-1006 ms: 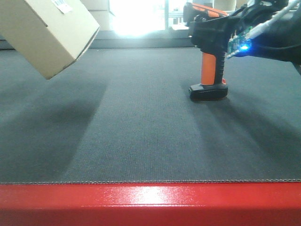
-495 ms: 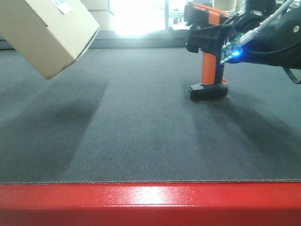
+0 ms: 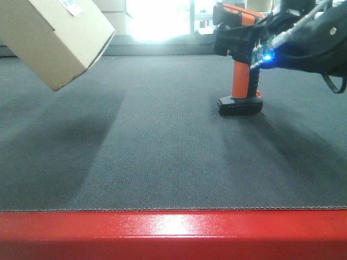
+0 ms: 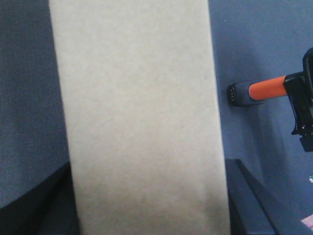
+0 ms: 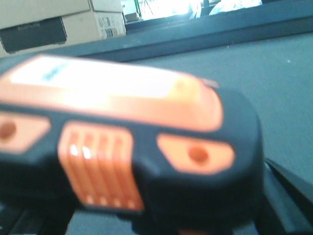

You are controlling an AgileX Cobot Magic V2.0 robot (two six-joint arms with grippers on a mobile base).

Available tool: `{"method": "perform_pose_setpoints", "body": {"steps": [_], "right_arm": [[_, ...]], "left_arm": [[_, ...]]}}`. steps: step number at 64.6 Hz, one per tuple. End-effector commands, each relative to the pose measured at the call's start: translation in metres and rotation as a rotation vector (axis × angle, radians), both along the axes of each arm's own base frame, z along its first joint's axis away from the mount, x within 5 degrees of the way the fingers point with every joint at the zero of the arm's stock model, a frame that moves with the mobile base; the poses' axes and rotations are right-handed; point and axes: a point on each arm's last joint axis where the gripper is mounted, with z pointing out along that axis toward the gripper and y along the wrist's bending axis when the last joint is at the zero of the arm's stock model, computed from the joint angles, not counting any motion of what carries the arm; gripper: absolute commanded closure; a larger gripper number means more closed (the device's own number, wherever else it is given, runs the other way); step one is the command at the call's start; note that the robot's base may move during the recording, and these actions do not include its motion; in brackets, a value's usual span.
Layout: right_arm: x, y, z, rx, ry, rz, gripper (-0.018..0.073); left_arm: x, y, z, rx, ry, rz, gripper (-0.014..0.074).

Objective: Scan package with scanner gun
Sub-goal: 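Lift the scanner gun off the table with the right gripper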

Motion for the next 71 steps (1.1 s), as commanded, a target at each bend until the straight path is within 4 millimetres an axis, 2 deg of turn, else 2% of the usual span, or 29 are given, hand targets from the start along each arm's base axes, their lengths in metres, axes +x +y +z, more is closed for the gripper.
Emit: {"method": "perform_pose_setpoints", "body": {"steps": [1, 19, 71], "right_arm": [[0.005, 0.001, 0.003, 0.014, -0.016, -0.009, 0.0], [0.008, 0.001, -0.01, 0.025, 0.028, -0.032, 0.0], [0.01, -0.003, -0.004, 0.055, -0.024, -0.084, 0.0]], "left_arm": [[0.0, 0.0, 0.003, -0.021, -0.013, 0.007, 0.0707], [0.0, 0.0, 0.003, -0.017, -0.013, 0.007, 0.0707], [0.0, 0.003, 0.002, 0.025, -0.011, 0.013, 0.0707]]}}
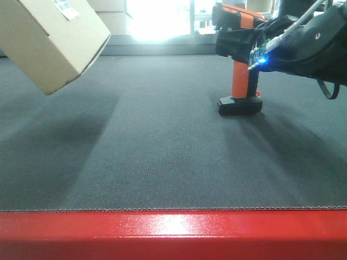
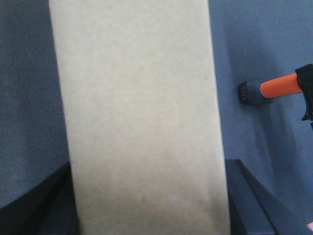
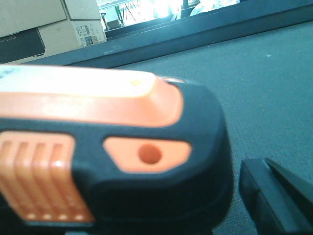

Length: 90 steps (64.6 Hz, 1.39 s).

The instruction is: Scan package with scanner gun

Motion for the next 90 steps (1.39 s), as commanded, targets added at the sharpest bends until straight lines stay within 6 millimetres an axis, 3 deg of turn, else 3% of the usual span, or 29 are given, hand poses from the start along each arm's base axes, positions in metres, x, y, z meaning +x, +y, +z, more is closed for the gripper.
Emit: {"method": "perform_pose_setpoints", "body": {"steps": [1, 14, 20, 36, 42, 56, 74, 90], "right_arm": [[0.001, 0.0, 0.005, 0.004, -0.033, -0.01, 0.0], [0.001, 0.0, 0.005, 0.004, -0.033, -0.01, 0.0002], [0.001, 0.0, 0.005, 0.004, -0.033, -0.01, 0.0065], [0.0, 0.0, 0.004, 0.008, -0.011, -0.002, 0.0577], [-0.001, 0.0, 0.008, 0.012, -0.015, 0.001, 0.0729], [-0.005, -0.001, 0.027, -0.023, -0.056, 0.012, 0.0718], [-0.023, -0.003, 0.077, -0.313, -0.096, 0.075, 0.0718], [-0.038, -0.008, 0.103, -0.508, -0.088, 0.125, 0.0718]], "left_arm": [[0.0, 0.0, 0.003, -0.012, -0.013, 0.008, 0.0707], [0.0, 0.0, 0.003, -0.012, -0.013, 0.008, 0.0707], [0.0, 0.0, 0.003, -0.012, -0.013, 0.008, 0.0707], [0.0, 0.0, 0.003, -0.012, -0.013, 0.008, 0.0707], [0.0, 0.0, 0.003, -0.012, -0.013, 0.008, 0.0707], [0.0, 0.0, 0.003, -0.012, -0.013, 0.008, 0.0707], [0.0, 0.0, 0.003, -0.012, -0.013, 0.008, 0.0707], [0.0, 0.001, 0.003, 0.001, -0.012, 0.009, 0.0707]]}}
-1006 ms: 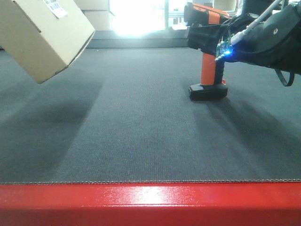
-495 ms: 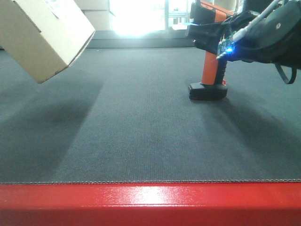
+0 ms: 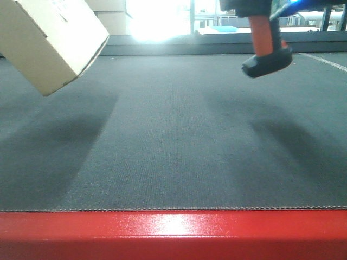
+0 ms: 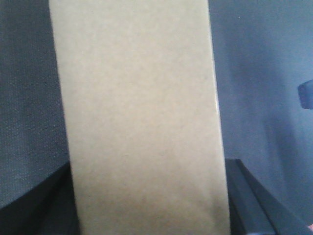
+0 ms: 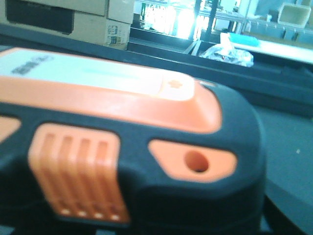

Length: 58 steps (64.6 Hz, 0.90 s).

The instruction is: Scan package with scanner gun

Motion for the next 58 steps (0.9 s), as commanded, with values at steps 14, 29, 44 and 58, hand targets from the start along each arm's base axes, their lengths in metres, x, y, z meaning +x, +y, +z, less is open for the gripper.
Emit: {"method": "perform_pose_setpoints", "body": {"steps": [14, 29, 44, 58], "right_arm": [[-0.006, -0.024, 0.03, -0.058, -0.009, -0.014, 0.0718], [-0.003, -0.026, 0.038, -0.051, -0.018, -0.015, 0.0718], [-0.004, -0.026, 0.038, -0.051, -0.013, -0.013, 0.0718], [-0.004, -0.026, 0.038, -0.051, -0.013, -0.013, 0.0718]], "left_arm": [[0.0, 0.004, 0.001, 0.038, -0.011, 0.014, 0.0707], [0.0, 0.004, 0.001, 0.038, -0.011, 0.014, 0.0707], [0.0, 0.004, 0.001, 0.038, -0.011, 0.014, 0.0707], [0.0, 0.004, 0.001, 0.038, -0.011, 0.014, 0.0707]]}}
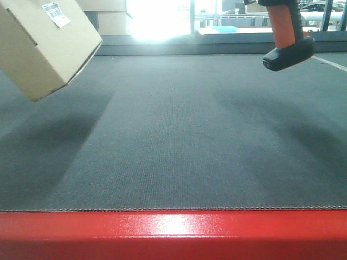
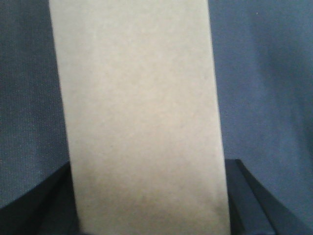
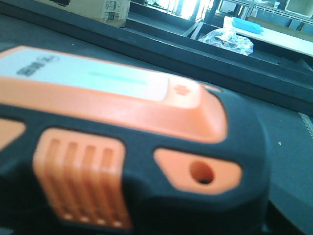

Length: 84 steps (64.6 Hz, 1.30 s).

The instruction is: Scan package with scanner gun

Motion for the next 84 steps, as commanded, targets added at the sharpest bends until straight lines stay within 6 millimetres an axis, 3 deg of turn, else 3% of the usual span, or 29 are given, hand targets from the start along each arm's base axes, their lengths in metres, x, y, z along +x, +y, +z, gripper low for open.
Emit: {"method": "perform_pose_setpoints", "body": {"steps": [1, 28, 67, 84], "right_arm": [[-0.001, -0.004, 0.019, -0.003, -0.093, -0.023, 0.0718], [-0.001, -0.004, 0.019, 0.007, -0.093, -0.025, 0.0718], [0.002, -0.01, 0.02, 0.383, -0.127, -0.136, 0.072], [0.017, -0.011, -0.001, 0.379, -0.162, -0.178, 0.072]], "left_arm": [[0.0, 0.0, 0.003, -0.014, -0.013, 0.007, 0.0707], [0.0, 0.0, 0.003, -0.014, -0.013, 0.007, 0.0707], [0.0, 0.0, 0.003, -0.018, -0.013, 0.007, 0.0707], [0.0, 0.0, 0.003, -0.018, -0.013, 0.007, 0.0707]]}}
